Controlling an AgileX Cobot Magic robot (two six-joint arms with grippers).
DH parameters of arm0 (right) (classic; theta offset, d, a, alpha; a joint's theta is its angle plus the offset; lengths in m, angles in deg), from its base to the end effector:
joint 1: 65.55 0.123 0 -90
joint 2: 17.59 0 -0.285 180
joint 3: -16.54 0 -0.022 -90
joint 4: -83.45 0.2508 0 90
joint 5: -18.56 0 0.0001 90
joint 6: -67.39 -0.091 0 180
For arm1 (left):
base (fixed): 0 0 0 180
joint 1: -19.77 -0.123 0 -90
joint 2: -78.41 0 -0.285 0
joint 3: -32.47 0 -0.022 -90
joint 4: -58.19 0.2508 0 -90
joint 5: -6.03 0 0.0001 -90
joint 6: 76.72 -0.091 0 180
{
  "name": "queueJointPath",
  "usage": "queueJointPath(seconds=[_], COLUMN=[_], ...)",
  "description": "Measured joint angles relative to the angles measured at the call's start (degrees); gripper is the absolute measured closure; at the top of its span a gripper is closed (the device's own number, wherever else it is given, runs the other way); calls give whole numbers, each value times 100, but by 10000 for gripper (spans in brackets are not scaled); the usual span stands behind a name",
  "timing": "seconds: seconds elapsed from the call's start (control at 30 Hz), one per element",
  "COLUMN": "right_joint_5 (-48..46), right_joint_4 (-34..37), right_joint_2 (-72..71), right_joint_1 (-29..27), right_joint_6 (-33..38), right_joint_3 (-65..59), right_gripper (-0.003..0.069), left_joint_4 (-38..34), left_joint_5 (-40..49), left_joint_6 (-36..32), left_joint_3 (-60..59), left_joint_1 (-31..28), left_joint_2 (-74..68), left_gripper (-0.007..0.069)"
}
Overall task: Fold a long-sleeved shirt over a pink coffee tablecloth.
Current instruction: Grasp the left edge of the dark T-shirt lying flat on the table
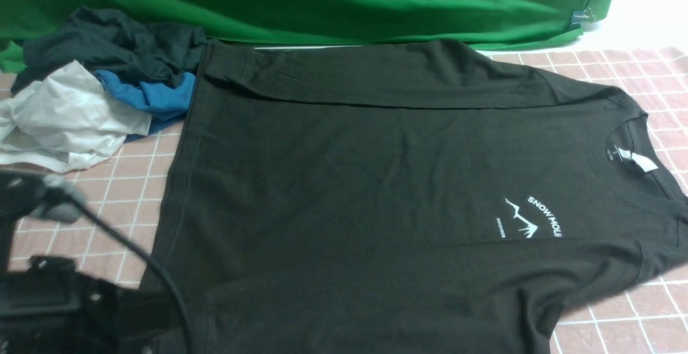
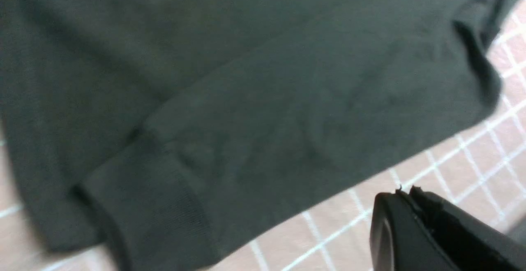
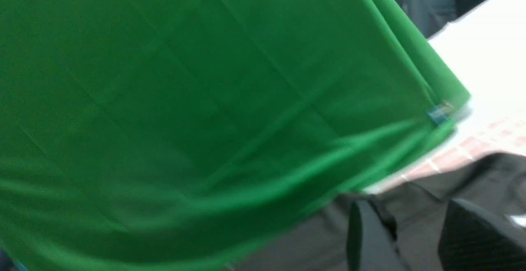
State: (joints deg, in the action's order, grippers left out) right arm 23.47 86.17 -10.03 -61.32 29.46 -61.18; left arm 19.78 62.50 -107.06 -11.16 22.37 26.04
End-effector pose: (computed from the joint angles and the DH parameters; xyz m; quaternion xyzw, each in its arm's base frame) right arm 0.0552 0.0037 0.2182 0.2031 0.6125 0.2903 0.7066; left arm 0.1191 -0.0526 0.2800 0.1534 0.9111 -0.2467 0.2924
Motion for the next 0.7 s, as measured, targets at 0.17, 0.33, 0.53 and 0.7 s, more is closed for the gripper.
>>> queueJointPath(seconds=[0.17,0.33,0.53,0.7], right_joint_5=[-1208,-2934,-5274,-5552], right_joint_4=[29,25,-145,-240], right_joint_2=[273,1272,2663,3059], right_joint_1=[572,1786,3328,3999], right_joint_6=[37,1520,2492,2619], right_joint_3=[648,2187,3630,3819], right_gripper=[419,419,419,419], left_joint_4=[-129,633,1968,2103], left_joint_5=[-103,-361,-533,-585], left_joint_6=[-310,-178,624,485], left_joint_3=[109,451,892,896], left_joint_1=[548,900,590,529], left_joint_2=[-598,-1338,-2516,-3065], left_gripper=[606,606,606,606])
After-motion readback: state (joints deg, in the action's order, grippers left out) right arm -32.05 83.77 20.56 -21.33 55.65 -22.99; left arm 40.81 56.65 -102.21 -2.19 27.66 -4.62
